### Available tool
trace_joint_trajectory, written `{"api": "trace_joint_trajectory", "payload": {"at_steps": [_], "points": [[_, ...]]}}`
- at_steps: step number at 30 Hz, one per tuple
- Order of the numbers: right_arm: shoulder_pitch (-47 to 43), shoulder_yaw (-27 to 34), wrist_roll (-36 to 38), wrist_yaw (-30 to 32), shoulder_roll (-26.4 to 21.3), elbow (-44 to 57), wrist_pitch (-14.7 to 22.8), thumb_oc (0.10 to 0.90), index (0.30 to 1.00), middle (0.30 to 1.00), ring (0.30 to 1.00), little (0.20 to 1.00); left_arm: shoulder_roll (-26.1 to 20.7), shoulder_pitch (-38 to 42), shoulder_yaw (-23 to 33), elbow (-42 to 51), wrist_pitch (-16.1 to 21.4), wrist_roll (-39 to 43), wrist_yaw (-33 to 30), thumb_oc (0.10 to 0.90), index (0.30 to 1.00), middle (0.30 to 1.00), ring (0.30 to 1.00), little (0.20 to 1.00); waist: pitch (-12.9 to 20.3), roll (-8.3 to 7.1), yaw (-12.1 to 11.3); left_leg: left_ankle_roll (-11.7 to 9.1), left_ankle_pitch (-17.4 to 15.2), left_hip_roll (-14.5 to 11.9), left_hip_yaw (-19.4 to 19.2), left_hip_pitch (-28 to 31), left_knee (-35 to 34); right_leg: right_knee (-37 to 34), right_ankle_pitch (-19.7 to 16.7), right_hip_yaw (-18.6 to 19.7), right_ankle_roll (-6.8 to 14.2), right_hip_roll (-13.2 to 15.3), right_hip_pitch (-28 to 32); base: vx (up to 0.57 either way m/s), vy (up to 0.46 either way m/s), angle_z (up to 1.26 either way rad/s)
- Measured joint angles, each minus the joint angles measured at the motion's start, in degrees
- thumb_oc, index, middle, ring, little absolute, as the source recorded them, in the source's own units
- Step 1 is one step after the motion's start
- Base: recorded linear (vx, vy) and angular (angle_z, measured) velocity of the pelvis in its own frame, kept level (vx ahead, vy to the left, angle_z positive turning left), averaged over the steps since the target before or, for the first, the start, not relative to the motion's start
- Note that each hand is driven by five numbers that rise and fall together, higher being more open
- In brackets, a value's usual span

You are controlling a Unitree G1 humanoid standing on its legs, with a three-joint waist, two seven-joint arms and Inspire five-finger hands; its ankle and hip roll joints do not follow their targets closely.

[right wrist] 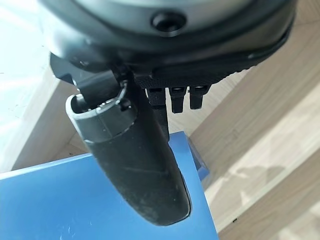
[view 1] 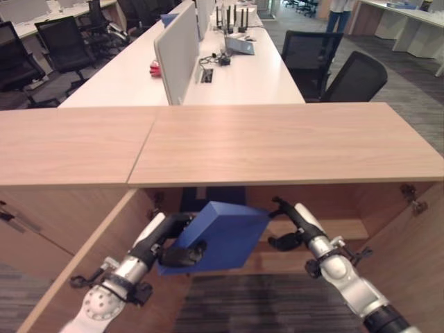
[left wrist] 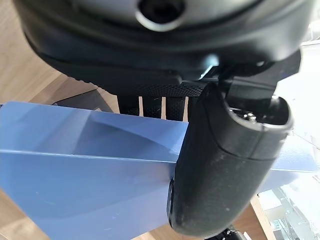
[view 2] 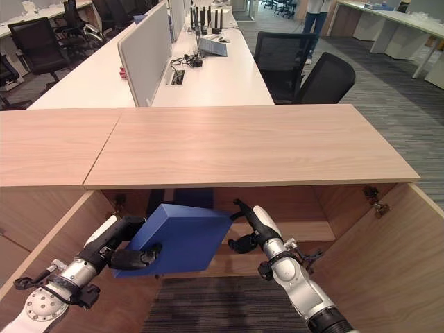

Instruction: Put the empty folder in the office cabinet

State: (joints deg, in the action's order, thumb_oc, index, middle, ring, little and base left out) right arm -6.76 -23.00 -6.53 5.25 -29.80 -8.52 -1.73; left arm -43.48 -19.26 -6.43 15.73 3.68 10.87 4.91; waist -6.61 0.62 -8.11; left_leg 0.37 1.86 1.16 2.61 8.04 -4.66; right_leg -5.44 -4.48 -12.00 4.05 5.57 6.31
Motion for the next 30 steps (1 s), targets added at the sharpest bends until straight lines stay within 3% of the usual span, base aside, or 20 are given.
{"api": "trace_joint_trajectory", "payload": {"at_steps": [5,12,20,30], "points": [[0.1,0.4,-0.2,-0.1,-1.3,0.8,0.0,0.800,0.900,0.900,0.900,0.900,0.1,-0.3,0.0,0.1,0.1,-0.2,0.7,0.400,0.300,0.300,0.300,0.300,0.0,0.00,0.1,0.1,-0.1,0.0,-0.1,0.0,0.0,0.0,0.0,0.2,0.0,0.0,-0.1,0.00,0.000,0.00],[1.9,5.9,-0.9,-2.2,-3.6,9.8,2.1,0.800,0.900,0.900,0.900,0.900,0.1,-4.1,-0.4,0.2,0.2,-3.3,5.5,0.400,0.300,0.300,0.300,0.300,-0.2,-0.03,1.2,0.1,-0.1,0.0,-0.4,0.1,0.0,0.0,0.0,0.3,-0.1,0.0,-0.1,0.00,0.000,0.00],[9.4,11.2,-2.4,-5.0,-6.1,9.8,2.5,0.800,0.900,0.900,0.900,0.900,0.1,-5.2,0.0,0.4,0.2,-4.9,5.8,0.400,0.300,0.300,0.300,0.300,-0.4,-0.30,1.6,0.1,-0.3,0.0,-0.7,0.1,0.0,0.0,0.1,0.5,-0.1,0.0,-0.4,0.00,-0.002,-0.01],[11.0,11.9,-2.2,-8.2,-6.6,9.7,1.6,0.800,0.900,0.900,0.900,0.900,0.1,-4.1,0.1,0.6,0.2,-5.1,6.2,0.400,0.300,0.300,0.300,0.300,-0.5,-0.51,1.8,0.1,-0.3,-0.1,-0.8,0.2,0.0,0.0,0.1,0.6,-0.1,-0.1,-0.2,0.00,0.000,0.00]]}}
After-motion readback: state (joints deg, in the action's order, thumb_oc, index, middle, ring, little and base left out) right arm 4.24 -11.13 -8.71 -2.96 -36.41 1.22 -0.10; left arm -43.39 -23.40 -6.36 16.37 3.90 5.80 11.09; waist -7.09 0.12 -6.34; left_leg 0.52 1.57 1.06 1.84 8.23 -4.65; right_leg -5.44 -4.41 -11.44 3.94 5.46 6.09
